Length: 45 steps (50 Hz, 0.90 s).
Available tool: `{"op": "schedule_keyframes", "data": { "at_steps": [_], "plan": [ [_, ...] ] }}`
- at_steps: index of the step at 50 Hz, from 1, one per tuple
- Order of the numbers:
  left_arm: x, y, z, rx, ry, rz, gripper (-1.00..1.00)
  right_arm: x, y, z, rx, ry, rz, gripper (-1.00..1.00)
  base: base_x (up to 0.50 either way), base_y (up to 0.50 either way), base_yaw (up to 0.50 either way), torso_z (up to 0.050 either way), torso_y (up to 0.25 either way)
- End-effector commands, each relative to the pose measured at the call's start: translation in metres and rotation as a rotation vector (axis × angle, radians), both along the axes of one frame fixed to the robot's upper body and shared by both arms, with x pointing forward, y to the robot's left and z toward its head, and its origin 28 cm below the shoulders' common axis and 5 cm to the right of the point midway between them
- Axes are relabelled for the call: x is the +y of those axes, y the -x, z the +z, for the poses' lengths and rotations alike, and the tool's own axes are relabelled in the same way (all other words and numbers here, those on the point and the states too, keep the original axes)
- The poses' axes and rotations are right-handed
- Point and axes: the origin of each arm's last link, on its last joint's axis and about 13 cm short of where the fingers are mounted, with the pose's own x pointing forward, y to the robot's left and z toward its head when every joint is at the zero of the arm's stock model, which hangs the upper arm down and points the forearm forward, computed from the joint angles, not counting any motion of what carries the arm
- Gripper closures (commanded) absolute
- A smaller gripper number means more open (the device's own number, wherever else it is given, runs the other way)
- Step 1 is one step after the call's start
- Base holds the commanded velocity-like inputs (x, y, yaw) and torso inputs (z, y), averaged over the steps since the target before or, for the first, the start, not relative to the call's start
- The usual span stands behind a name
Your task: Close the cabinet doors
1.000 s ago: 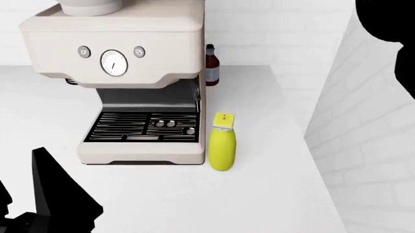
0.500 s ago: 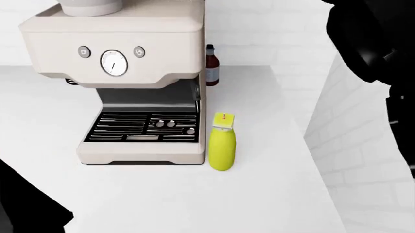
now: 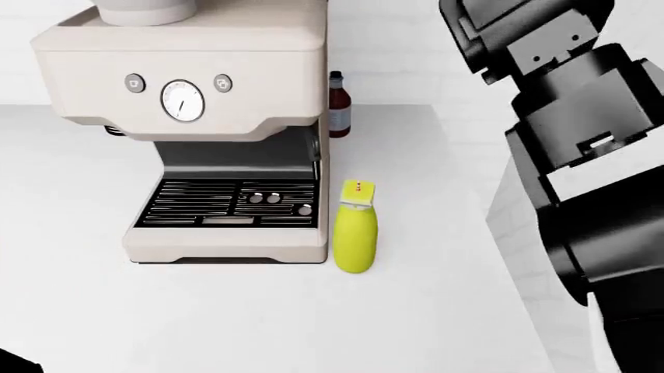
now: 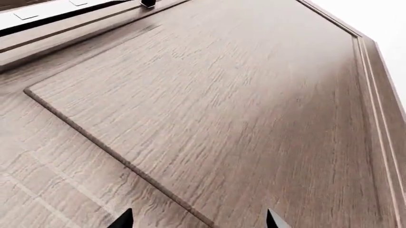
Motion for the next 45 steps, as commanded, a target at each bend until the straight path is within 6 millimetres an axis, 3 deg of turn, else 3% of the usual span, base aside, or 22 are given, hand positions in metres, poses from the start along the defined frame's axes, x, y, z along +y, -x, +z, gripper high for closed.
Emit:
{"op": "schedule_keyframes", "data": {
  "at_steps": [1, 28, 45],
  "plan": [
    [0.005, 0.007, 0.002, 0.003, 0.011, 0.043, -1.00, -0.030, -0.036, -0.054, 0.184, 0.016, -0.174, -1.00, 0.00, 0.00, 0.00, 0.000, 0.000],
    [0.013, 0.005, -0.001, 0.044, 0.025, 0.070, -1.00, -0.030, -0.042, -0.079, 0.222, 0.001, -0.200, -1.00, 0.00, 0.00, 0.00, 0.000, 0.000],
    [0.013, 0.007, -0.002, 0.046, -0.001, 0.076, -1.00, -0.024, -0.041, -0.078, 0.218, 0.039, -0.173, -1.00, 0.00, 0.00, 0.00, 0.025, -0.217]
  ]
}}
